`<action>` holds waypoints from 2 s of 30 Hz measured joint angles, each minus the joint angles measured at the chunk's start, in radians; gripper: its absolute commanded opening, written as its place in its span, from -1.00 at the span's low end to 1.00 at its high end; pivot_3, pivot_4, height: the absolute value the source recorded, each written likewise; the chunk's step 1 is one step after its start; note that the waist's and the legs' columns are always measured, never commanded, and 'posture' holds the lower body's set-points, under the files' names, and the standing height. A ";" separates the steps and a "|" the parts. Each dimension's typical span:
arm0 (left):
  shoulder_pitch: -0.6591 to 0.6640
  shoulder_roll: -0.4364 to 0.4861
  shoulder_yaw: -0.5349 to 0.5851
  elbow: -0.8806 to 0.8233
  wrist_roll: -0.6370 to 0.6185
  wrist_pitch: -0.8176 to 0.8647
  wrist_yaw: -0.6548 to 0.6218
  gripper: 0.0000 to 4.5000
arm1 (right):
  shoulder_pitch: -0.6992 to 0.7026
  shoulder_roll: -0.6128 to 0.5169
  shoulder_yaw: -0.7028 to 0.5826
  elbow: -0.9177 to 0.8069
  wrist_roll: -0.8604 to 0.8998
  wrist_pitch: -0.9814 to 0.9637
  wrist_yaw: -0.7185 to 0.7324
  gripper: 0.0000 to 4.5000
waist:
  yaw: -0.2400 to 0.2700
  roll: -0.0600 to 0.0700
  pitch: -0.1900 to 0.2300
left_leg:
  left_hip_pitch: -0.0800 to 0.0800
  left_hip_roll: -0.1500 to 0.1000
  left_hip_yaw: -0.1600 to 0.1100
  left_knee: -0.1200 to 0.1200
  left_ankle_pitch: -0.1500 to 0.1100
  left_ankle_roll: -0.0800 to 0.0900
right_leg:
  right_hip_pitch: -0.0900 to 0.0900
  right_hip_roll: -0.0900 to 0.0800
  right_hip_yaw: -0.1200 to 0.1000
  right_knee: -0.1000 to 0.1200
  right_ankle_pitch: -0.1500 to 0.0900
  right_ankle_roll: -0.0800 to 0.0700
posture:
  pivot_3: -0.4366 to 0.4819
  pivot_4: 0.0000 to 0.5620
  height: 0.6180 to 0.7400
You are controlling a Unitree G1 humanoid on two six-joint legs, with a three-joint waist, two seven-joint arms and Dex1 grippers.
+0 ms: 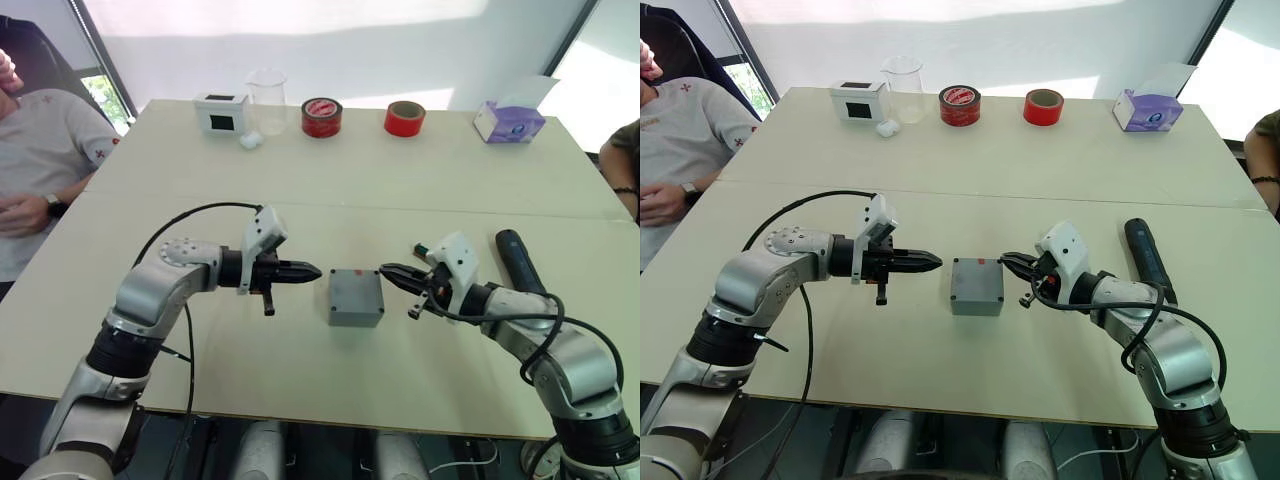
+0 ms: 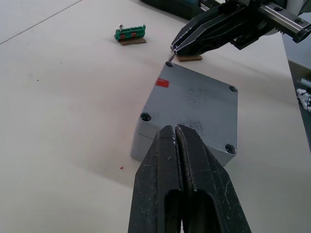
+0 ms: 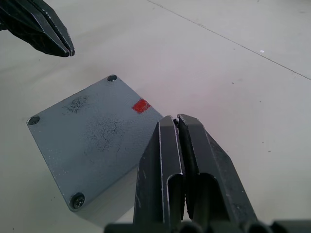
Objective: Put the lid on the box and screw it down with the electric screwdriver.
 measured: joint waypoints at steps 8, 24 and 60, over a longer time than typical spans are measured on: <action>0.000 0.000 -0.002 0.002 0.001 -0.003 -0.003 -1.00 | -0.005 0.002 -0.010 0.000 0.014 0.000 0.001 -0.99 | 0.000 0.000 0.000 | 0.000 0.000 0.000 0.000 0.000 0.000 | 0.000 0.000 0.000 0.000 0.000 0.000 | -0.05 -0.47 0.59; -0.001 -0.007 -0.006 0.005 0.003 -0.006 -0.003 -1.00 | -0.006 0.004 -0.019 -0.003 0.044 0.012 -0.003 -0.99 | 0.000 0.000 0.000 | 0.000 0.000 0.000 0.000 0.000 0.000 | 0.000 0.000 0.000 0.000 0.000 0.000 | -0.05 -0.47 0.59; -0.001 -0.008 -0.009 0.014 0.023 -0.027 -0.004 -1.00 | -0.034 0.012 -0.036 0.014 0.084 0.043 -0.003 -0.99 | 0.000 0.000 0.000 | 0.000 0.000 0.000 0.000 0.000 0.000 | 0.000 0.000 0.000 0.000 0.000 0.000 | -0.05 -0.47 0.59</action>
